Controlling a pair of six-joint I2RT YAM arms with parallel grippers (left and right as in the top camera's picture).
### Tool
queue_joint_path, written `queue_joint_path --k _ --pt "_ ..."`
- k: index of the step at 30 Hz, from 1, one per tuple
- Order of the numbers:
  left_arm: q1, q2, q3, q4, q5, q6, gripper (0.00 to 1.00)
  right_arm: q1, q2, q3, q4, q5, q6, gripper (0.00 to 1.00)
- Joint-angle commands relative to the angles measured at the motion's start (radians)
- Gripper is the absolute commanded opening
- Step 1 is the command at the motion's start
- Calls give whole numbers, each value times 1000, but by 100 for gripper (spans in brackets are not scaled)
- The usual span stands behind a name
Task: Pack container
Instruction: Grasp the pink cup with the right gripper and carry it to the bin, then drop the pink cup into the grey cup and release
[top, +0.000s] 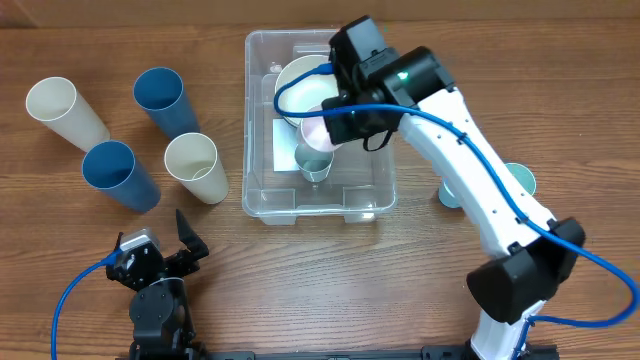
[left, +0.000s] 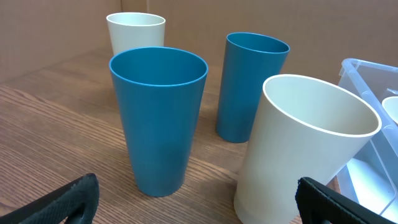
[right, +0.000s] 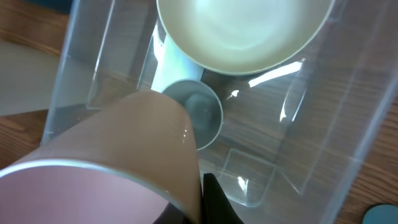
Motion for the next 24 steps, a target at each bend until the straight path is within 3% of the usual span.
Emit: queue_joint_path --k 1,13,14,16,24 --pt "5 -5 -2 0 -19 20 100 5 30 -24 16 16 -4 4" --pt "5 -5 -2 0 -19 20 100 5 77 -121 111 13 7 4" --pt "5 -5 -2 0 -19 20 100 5 77 -127 116 13 7 10" --pt "5 -5 -2 0 -19 20 100 5 77 -132 117 13 7 51" --pt "5 -5 -2 0 -19 20 100 5 71 -77 87 7 6 52"
